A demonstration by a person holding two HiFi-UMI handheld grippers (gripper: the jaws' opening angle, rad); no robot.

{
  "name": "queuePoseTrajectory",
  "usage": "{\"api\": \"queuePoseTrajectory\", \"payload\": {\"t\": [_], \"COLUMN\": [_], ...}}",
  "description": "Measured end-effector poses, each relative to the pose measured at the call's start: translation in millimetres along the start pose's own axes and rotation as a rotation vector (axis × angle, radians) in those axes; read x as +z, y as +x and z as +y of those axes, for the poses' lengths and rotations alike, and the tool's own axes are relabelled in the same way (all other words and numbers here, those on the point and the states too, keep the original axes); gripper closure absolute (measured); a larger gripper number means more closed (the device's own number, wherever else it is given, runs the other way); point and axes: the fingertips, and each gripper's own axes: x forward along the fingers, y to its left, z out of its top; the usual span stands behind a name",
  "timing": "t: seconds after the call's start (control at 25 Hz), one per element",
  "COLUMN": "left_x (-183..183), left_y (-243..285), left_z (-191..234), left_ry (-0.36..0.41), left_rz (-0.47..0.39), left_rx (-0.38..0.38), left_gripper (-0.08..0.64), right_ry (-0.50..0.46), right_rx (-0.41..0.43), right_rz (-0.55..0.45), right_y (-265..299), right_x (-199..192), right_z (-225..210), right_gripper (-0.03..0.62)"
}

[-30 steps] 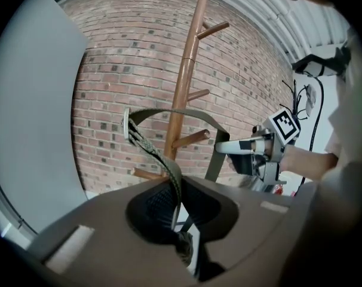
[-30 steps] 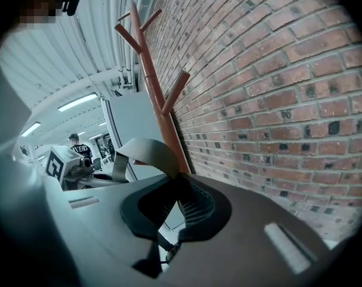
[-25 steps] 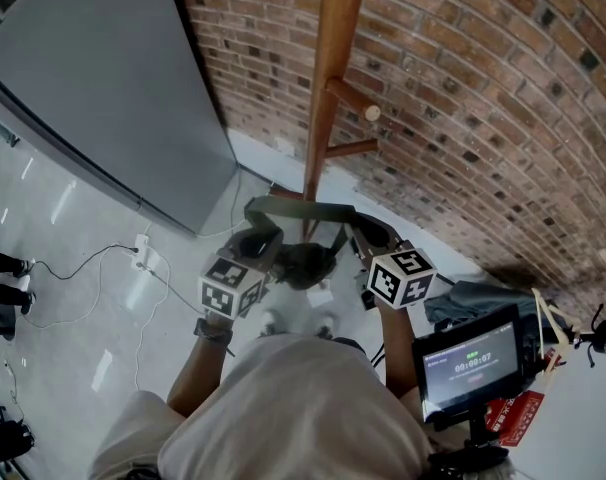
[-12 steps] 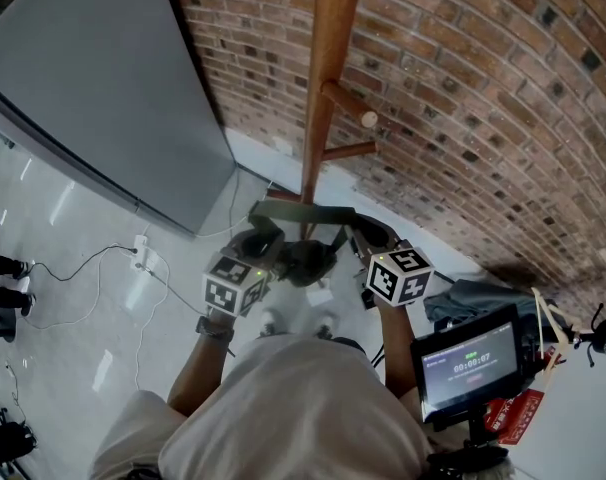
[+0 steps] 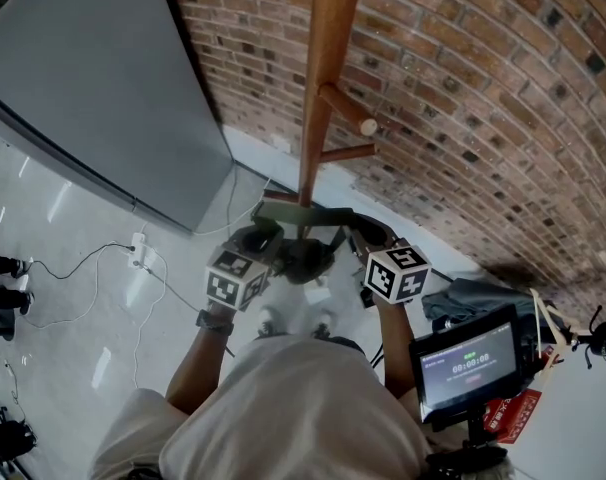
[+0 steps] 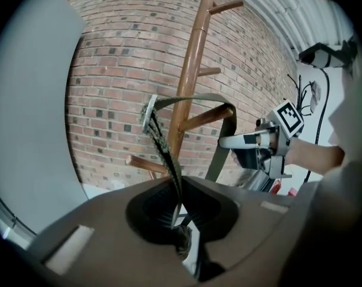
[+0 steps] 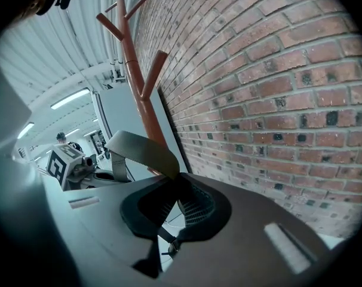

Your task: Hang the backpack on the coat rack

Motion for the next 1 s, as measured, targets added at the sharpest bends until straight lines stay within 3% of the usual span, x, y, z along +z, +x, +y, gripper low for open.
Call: {"api": "queuePoseTrajectory", "payload": {"t": [1.0], "left_x": [0], "left_y": [15], "left_z": [21], "left_ry": [-0.013], "left_rz": [0.022], "left_rx": [0.024], "left_gripper": [0.546], "right_ry": [0.017], "right_rx": [-0.004], "right_rz": [0.008], "right_y": [15], "right_x": [5], "right_z": [-12], "right_gripper": [0.583]}}
